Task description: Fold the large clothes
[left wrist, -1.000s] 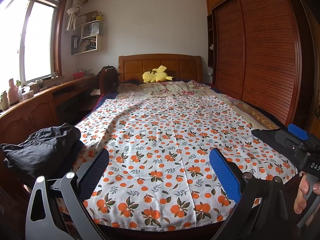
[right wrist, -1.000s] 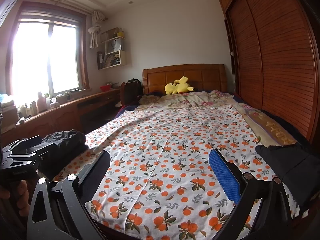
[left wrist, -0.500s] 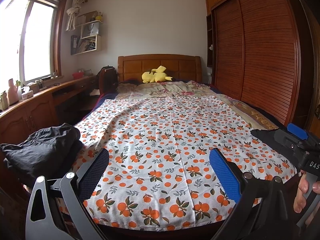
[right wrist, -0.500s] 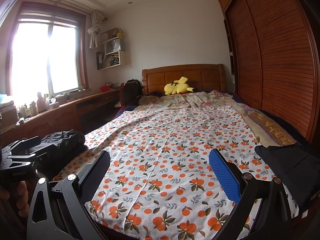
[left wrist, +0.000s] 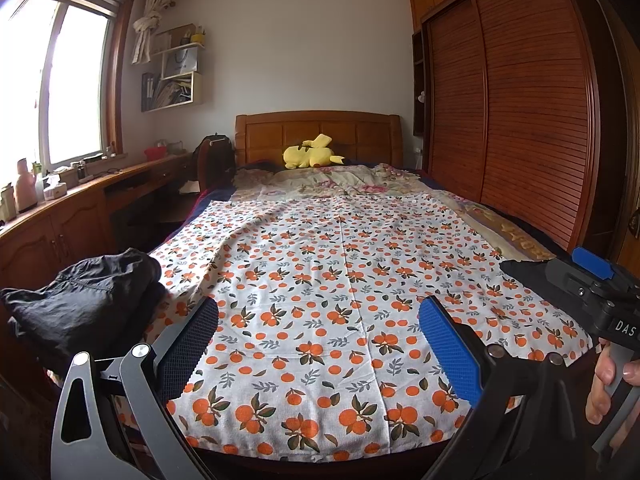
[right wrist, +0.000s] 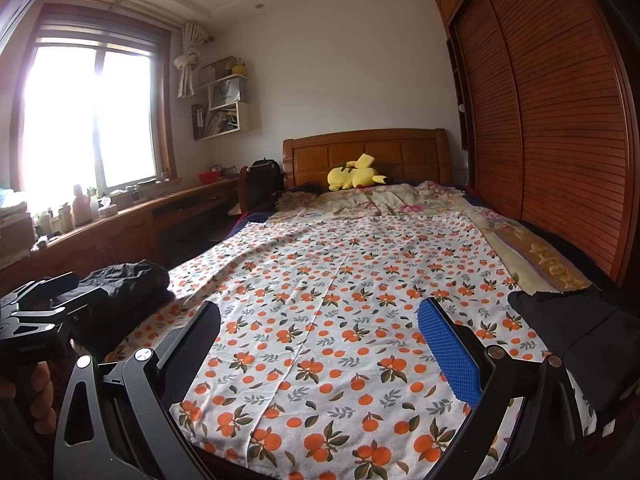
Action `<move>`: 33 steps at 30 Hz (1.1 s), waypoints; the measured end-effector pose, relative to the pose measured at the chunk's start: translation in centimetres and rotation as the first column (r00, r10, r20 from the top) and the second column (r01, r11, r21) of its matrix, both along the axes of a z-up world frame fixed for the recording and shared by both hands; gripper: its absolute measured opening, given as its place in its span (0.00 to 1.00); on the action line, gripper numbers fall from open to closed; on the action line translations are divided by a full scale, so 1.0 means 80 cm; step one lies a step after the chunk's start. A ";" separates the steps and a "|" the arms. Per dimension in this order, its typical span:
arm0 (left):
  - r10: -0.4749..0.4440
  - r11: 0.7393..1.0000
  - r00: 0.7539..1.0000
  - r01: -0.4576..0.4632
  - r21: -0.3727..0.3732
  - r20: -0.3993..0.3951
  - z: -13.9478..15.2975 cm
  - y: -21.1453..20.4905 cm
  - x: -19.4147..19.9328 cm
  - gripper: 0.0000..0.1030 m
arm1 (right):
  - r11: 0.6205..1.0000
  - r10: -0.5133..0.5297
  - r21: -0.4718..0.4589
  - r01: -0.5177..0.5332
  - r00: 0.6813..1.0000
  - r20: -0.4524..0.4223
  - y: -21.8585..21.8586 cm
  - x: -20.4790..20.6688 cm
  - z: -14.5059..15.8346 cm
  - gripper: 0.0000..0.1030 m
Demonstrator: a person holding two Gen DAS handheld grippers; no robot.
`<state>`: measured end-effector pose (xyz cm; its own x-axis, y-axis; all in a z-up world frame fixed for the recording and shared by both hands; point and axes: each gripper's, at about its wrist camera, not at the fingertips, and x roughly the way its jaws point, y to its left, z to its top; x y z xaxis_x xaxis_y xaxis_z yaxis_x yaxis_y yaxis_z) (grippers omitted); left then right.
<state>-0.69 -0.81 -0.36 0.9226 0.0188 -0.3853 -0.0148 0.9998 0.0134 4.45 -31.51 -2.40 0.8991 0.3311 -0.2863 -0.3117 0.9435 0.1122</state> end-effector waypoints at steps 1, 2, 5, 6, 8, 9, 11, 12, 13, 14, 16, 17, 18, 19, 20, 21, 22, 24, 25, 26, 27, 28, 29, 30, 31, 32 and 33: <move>0.001 1.000 1.000 -0.001 0.000 0.000 0.000 0.000 0.000 0.98 | 1.000 0.000 0.000 0.000 1.000 0.000 0.000 0.000 0.000 0.93; 0.000 1.000 1.000 0.000 0.000 0.000 0.000 0.000 0.000 0.98 | 1.000 0.000 -0.001 0.000 1.000 0.001 0.000 0.000 0.000 0.93; 0.001 1.000 1.000 -0.001 -0.001 0.001 0.002 0.000 -0.001 0.98 | 1.000 0.000 0.001 0.000 1.000 -0.001 0.000 0.000 0.000 0.93; 0.000 1.000 1.000 0.000 0.001 0.001 0.002 0.000 -0.001 0.98 | 1.000 0.000 0.000 0.000 1.000 0.000 0.000 0.000 0.000 0.93; 0.000 1.000 1.000 0.000 0.001 -0.001 0.002 0.000 0.000 0.98 | 1.000 0.000 -0.001 0.000 1.000 0.001 0.000 0.000 0.000 0.93; 0.000 1.000 1.000 0.000 0.001 0.000 0.002 0.000 -0.001 0.98 | 1.000 0.000 -0.001 0.000 1.000 0.001 0.000 0.000 0.000 0.93; 0.000 1.000 1.000 0.000 0.000 0.000 0.002 0.000 0.000 0.98 | 1.000 0.000 0.001 0.000 1.000 0.001 0.000 0.000 0.000 0.93; 0.000 1.000 1.000 0.000 0.000 0.000 0.002 0.000 -0.001 0.98 | 1.000 0.000 0.001 0.000 1.000 0.000 0.000 0.000 0.000 0.93; 0.000 1.000 1.000 0.000 0.001 0.001 0.002 0.000 -0.001 0.98 | 1.000 -0.001 -0.001 0.001 1.000 0.001 0.000 0.000 0.000 0.93; 0.000 1.000 1.000 0.000 0.001 0.000 0.002 0.000 0.000 0.98 | 1.000 -0.001 -0.001 0.001 1.000 0.002 0.000 0.000 0.000 0.93; -0.001 1.000 1.000 0.001 0.001 -0.001 0.001 0.000 -0.001 0.98 | 1.000 -0.002 0.001 0.002 1.000 0.002 0.000 0.000 0.000 0.93; 0.000 1.000 1.000 0.000 0.001 0.000 0.001 0.000 0.000 0.98 | 1.000 -0.002 0.000 0.002 1.000 0.002 0.000 0.000 0.000 0.93; -0.001 1.000 1.000 0.001 0.001 -0.001 0.001 0.000 -0.001 0.98 | 1.000 -0.003 0.000 0.003 1.000 0.002 0.001 0.000 0.001 0.93; -0.001 1.000 1.000 0.001 0.001 0.000 0.001 0.000 -0.001 0.98 | 1.000 -0.003 0.000 0.003 1.000 0.002 0.002 0.000 0.001 0.93; -0.001 1.000 1.000 0.001 0.002 0.000 0.001 0.000 -0.001 0.98 | 1.000 -0.003 -0.001 0.003 1.000 0.002 0.002 -0.001 0.001 0.93; -0.001 1.000 1.000 0.001 0.001 0.000 0.001 0.000 -0.001 0.98 | 1.000 -0.004 -0.001 0.004 1.000 0.001 0.002 -0.001 0.001 0.93; -0.001 1.000 1.000 0.001 0.000 0.001 0.001 0.000 -0.001 0.98 | 1.000 -0.004 0.000 0.004 1.000 0.002 0.001 -0.001 0.001 0.93; 0.000 1.000 1.000 0.000 0.001 -0.001 0.001 0.000 0.000 0.98 | 1.000 -0.003 0.000 0.003 1.000 0.001 0.002 0.000 0.002 0.93; -0.001 1.000 1.000 0.001 0.002 -0.002 0.001 0.000 0.000 0.98 | 1.000 -0.004 0.001 0.004 1.000 0.001 0.002 -0.001 0.002 0.93; -0.001 1.000 1.000 0.001 0.002 -0.002 0.002 0.000 -0.001 0.98 | 1.000 -0.003 0.002 0.003 1.000 0.001 0.002 0.000 0.002 0.93; 0.002 1.000 1.000 -0.002 0.000 -0.001 0.003 0.000 -0.002 0.98 | 1.000 -0.002 0.003 0.002 1.000 0.001 0.001 0.000 0.002 0.93; 0.003 1.000 1.000 -0.003 -0.002 -0.001 0.003 0.000 -0.002 0.98 | 1.000 -0.003 0.004 0.003 1.000 0.001 0.001 0.000 0.002 0.93; 0.002 1.000 1.000 -0.002 -0.002 -0.001 0.004 0.000 -0.002 0.98 | 1.000 -0.005 0.003 0.005 1.000 0.002 0.002 -0.001 0.002 0.93; 0.003 1.000 1.000 -0.003 -0.001 0.000 0.004 0.000 -0.002 0.98 | 1.000 -0.006 0.002 0.006 1.000 0.004 0.001 -0.001 0.002 0.93; 0.004 1.000 1.000 -0.004 0.001 0.001 0.004 0.000 -0.003 0.98 | 1.000 -0.008 0.002 0.008 1.000 0.005 0.001 -0.001 0.003 0.93; 0.003 1.000 1.000 -0.003 0.001 0.001 0.004 0.000 -0.002 0.98 | 1.000 -0.008 0.003 0.008 1.000 0.005 0.001 -0.001 0.003 0.93; 0.002 1.000 1.000 -0.002 0.000 0.001 0.005 0.000 -0.002 0.98 | 1.000 -0.009 0.002 0.009 1.000 0.006 0.002 -0.001 0.003 0.93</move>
